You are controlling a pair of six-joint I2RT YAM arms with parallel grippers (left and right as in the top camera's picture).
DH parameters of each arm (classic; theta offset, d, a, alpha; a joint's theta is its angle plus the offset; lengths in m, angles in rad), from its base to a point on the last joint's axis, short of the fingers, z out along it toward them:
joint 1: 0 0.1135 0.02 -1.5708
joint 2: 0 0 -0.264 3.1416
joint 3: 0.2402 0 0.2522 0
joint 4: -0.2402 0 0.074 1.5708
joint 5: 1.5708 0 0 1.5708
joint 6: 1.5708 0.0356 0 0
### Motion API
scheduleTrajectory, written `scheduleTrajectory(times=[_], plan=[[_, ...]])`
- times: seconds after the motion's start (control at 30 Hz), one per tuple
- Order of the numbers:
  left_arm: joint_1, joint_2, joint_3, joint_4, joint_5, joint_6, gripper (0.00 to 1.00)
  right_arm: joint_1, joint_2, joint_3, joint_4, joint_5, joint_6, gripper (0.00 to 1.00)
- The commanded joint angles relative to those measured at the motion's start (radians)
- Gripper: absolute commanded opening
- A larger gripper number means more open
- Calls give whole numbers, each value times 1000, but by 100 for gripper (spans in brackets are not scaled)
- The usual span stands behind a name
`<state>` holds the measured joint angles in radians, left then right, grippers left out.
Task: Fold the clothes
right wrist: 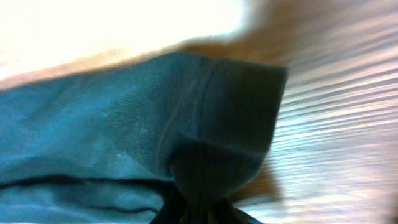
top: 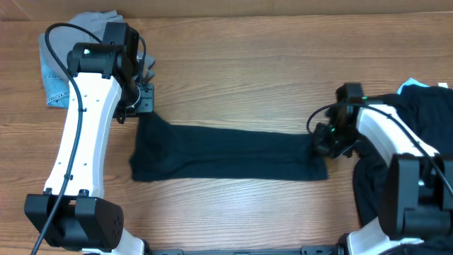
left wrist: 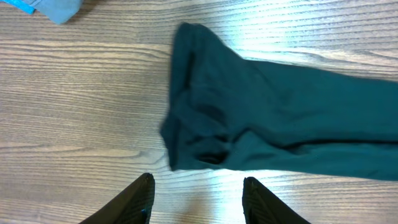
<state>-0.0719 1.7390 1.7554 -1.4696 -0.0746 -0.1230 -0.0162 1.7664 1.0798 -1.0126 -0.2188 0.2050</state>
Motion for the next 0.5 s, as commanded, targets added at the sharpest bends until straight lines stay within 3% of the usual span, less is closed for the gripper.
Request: scheduleTrajectory(times=[0.0, 0.27, 0.47], plan=[[1, -16, 21, 3, 13, 19, 48, 13, -97, 87, -25, 132, 58, 4], [1, -16, 21, 11, 14, 19, 47, 239, -121, 90, -37, 61, 97, 4], [0, -16, 21, 12, 16, 19, 46, 449, -121, 89, 116, 35, 197, 4]])
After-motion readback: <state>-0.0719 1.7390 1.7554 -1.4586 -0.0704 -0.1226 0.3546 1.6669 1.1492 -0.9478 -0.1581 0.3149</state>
